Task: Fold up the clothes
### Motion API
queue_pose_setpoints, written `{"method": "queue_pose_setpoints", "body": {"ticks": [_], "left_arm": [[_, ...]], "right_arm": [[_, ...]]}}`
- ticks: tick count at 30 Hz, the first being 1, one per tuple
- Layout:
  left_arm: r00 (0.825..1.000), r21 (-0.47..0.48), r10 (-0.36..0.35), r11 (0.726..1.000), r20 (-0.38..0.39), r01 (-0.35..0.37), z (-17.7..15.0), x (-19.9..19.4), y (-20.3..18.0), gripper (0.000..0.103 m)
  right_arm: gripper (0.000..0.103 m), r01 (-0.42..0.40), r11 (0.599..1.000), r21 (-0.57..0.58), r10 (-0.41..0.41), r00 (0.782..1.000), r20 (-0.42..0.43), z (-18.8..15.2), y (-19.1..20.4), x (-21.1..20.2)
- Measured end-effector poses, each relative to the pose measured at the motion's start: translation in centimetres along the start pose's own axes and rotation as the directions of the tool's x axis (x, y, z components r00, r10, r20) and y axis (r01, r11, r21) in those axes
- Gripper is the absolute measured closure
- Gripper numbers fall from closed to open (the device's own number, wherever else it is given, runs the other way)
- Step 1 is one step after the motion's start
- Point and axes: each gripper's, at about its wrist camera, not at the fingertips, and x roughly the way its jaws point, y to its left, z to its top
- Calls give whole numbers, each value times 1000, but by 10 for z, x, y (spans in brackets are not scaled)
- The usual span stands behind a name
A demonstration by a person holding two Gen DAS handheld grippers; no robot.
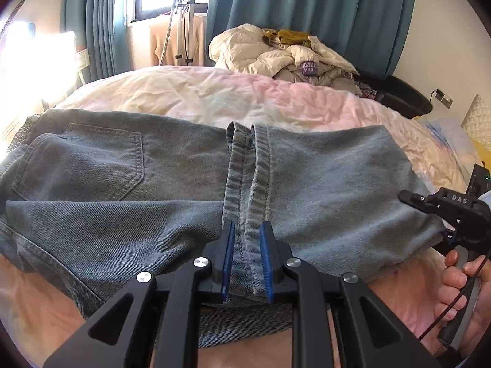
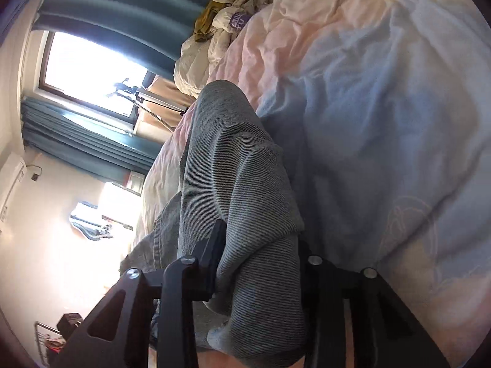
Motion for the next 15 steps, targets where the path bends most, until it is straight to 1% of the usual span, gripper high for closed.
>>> {"method": "queue_pose_setpoints", "body": {"ticks": [1,2,5,8,9,12,15], "left_arm": [[1000,-2,-9,1000,18,9,2,-6,0,86],[999,-4,-19,1000,37,19,3,-12,0,86],[995,-8,-46,999,92,47,8,-31,0,86],[987,-10,-73,997,147,75,13,-49,1,86],[987,-18,-60,998,147,63,16,-50,1,86],[990,-2,6,1000,140,-6,27,-45,-8,86],[992,39,87,995,91,-91,35,-26,-24,86]], "right_arm": [[81,3,1000,-15,-3,1000,9,1,7,-6],[83,-15,1000,-16,15,1000,14,3,12,-13],[85,-60,998,-35,61,998,29,11,26,-33],[86,-101,993,-64,105,993,50,19,37,-51],[86,-117,990,-72,122,991,60,22,40,-57],[87,-153,983,-97,162,983,90,31,48,-73],[87,-187,977,-101,199,972,127,40,50,-91]]}}
